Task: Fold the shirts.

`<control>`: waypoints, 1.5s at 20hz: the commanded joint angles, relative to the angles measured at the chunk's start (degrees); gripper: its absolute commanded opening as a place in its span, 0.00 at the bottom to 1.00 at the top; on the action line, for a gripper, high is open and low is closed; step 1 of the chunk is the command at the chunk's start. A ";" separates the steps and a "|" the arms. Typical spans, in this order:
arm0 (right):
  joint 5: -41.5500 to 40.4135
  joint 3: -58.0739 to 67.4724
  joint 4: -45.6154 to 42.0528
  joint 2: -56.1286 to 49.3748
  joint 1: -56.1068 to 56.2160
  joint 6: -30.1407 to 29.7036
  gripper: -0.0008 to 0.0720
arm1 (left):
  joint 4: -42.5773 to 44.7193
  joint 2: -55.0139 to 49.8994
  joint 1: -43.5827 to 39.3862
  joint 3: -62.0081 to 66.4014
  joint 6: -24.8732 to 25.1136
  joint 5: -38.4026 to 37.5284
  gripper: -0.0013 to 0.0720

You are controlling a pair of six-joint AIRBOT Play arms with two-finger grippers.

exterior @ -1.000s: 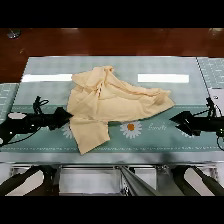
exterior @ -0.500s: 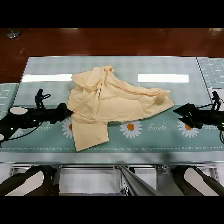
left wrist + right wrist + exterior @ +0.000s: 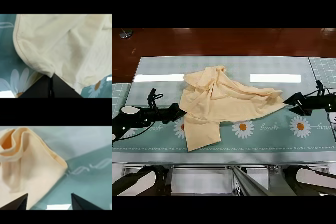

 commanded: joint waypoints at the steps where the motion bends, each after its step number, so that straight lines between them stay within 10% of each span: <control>1: 2.73 8.35 -7.82 -7.63 5.46 5.79 0.86 | -0.04 -0.02 -0.02 0.04 -0.11 -0.72 0.06; 6: 3.13 12.81 -6.84 -12.44 11.04 6.73 0.82 | -0.31 -0.02 -0.04 0.04 -0.28 -0.57 0.06; 11: 1.73 15.19 -6.36 -12.76 15.39 8.76 0.05 | -0.46 0.00 -0.04 0.07 -0.24 -0.92 0.06; 21: 6.99 52.28 -8.90 7.30 15.34 9.92 0.05 | -2.93 10.45 6.45 40.96 -0.31 -10.93 0.05; 30: 9.46 58.38 -19.89 40.37 15.34 10.97 0.05 | 19.69 23.98 8.85 74.97 -12.20 -15.17 0.05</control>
